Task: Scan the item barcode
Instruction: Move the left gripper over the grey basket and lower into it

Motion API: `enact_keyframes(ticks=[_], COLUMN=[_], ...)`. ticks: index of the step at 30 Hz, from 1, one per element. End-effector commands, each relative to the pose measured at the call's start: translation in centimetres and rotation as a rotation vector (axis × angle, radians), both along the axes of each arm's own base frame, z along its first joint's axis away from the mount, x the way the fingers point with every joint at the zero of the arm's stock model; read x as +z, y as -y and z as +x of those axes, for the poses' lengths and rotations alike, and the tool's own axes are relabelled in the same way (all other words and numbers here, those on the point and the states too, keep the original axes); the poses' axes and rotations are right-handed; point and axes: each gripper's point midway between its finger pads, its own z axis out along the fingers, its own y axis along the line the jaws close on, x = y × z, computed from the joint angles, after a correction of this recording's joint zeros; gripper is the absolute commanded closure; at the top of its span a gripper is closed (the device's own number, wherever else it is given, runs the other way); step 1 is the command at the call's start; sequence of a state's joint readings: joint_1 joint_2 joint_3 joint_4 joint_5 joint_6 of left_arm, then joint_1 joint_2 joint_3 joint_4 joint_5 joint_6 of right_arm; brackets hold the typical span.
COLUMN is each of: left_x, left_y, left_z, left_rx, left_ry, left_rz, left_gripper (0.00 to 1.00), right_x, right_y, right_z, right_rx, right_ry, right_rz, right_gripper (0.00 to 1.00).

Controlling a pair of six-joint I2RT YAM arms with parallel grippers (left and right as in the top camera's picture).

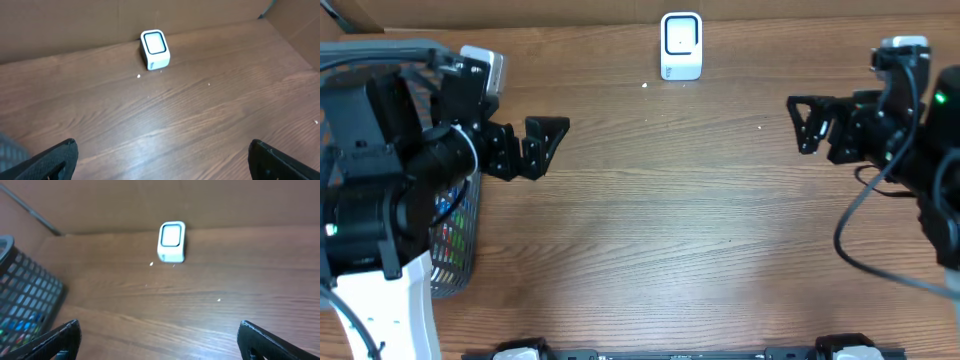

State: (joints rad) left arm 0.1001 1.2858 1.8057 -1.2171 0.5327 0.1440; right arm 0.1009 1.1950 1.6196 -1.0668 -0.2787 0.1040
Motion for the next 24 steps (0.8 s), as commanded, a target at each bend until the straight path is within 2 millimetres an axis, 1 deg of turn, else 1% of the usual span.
enact_keyframes(ticks=[1,3,5,8,11,14,18,21,24], left_x=[0.3,-0.1,-0.1,0.2,-0.1,-1.2,-3.3,-5.0,-7.3], left_y=[-0.6,-3.2,-6.5,-10.8,-14.7,-17.7,-21.6,-23.9,-25.8], left_z=[1.5,2.5,2.8,2.2,1.1,-0.1,-1.7,-2.6,-3.1], left_rx=[0.065,0.255,0.471,0.723,0.896,1.027,1.173,1.251,1.329], left_ry=[-0.017,-0.053,-0.076,-0.091,-0.102,-0.154,-0.249,-0.321,-0.415], left_rz=[-0.045,-0.037,-0.021,-0.020,-0.009,-0.027,-0.050,-0.056,-0.075], left_gripper=[0.00,0.00,0.00,0.00,0.00,0.00,0.00,0.00,0.00], right_x=[0.1,-0.6,-1.3,-1.7,-1.8,-1.9,-1.9,-2.0,-2.4], right_y=[-1.3,-1.3,-1.4,-1.4,-1.4,-1.4,-1.4,-1.4,-1.4], right_z=[0.4,0.8,1.2,1.5,1.6,1.6,1.6,1.5,1.4], right_rx=[0.063,0.062,0.061,0.061,0.061,0.061,0.061,0.061,0.061], right_ry=[-0.017,-0.043,-0.066,-0.080,-0.085,-0.086,-0.088,-0.093,-0.110], right_rz=[0.034,0.032,0.030,0.029,0.028,0.028,0.028,0.028,0.027], right_gripper=[0.00,0.00,0.00,0.00,0.00,0.00,0.00,0.00,0.00])
